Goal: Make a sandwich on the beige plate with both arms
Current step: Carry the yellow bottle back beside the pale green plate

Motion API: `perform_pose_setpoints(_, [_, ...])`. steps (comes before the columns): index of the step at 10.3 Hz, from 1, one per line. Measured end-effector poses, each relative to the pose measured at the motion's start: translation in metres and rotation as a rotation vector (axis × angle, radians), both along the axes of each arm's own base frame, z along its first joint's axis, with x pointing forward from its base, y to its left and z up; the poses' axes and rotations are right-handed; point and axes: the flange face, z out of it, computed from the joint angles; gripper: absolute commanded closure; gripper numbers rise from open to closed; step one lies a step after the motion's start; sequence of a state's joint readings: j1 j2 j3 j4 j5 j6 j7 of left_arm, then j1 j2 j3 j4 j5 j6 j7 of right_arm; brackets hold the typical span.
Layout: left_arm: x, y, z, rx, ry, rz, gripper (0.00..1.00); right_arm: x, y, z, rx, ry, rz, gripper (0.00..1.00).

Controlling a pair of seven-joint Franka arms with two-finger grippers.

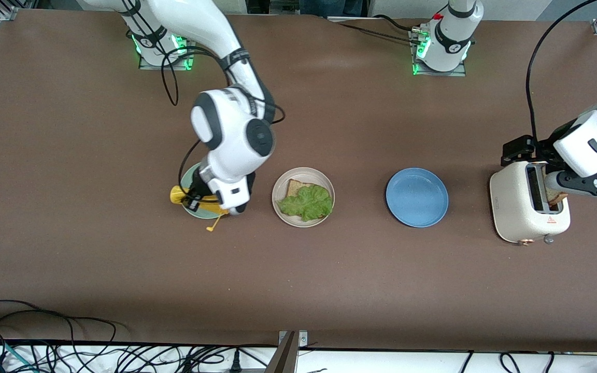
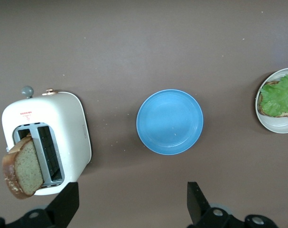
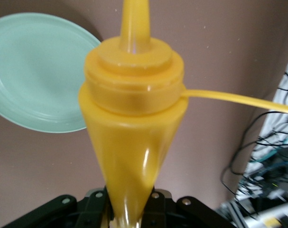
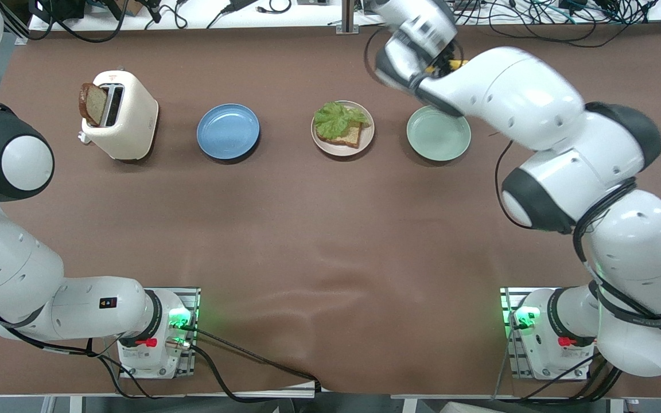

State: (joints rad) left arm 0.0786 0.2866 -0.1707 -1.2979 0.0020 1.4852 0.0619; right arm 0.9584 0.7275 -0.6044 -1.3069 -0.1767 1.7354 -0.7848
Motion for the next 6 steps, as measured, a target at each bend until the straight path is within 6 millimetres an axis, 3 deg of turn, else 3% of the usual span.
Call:
perform_pose_setpoints(2, [0.000,0.001,0.000,0.000,0.000,0.001,0.00,0.029,-0.074,0.017,0.205,0.092,-0.057,1.00])
perform_pose_setpoints(4, [0.000,0.001,0.000,0.000,0.000,0.001,0.00,0.047,-0.150,0.021,0.382,0.154,-0.080,1.00])
perform_pose_setpoints(6, [0.000,0.000,0.000,0.000,0.000,-0.001,0.00,0.047,-0.184,0.014,0.491,0.191,-0.100,1.00])
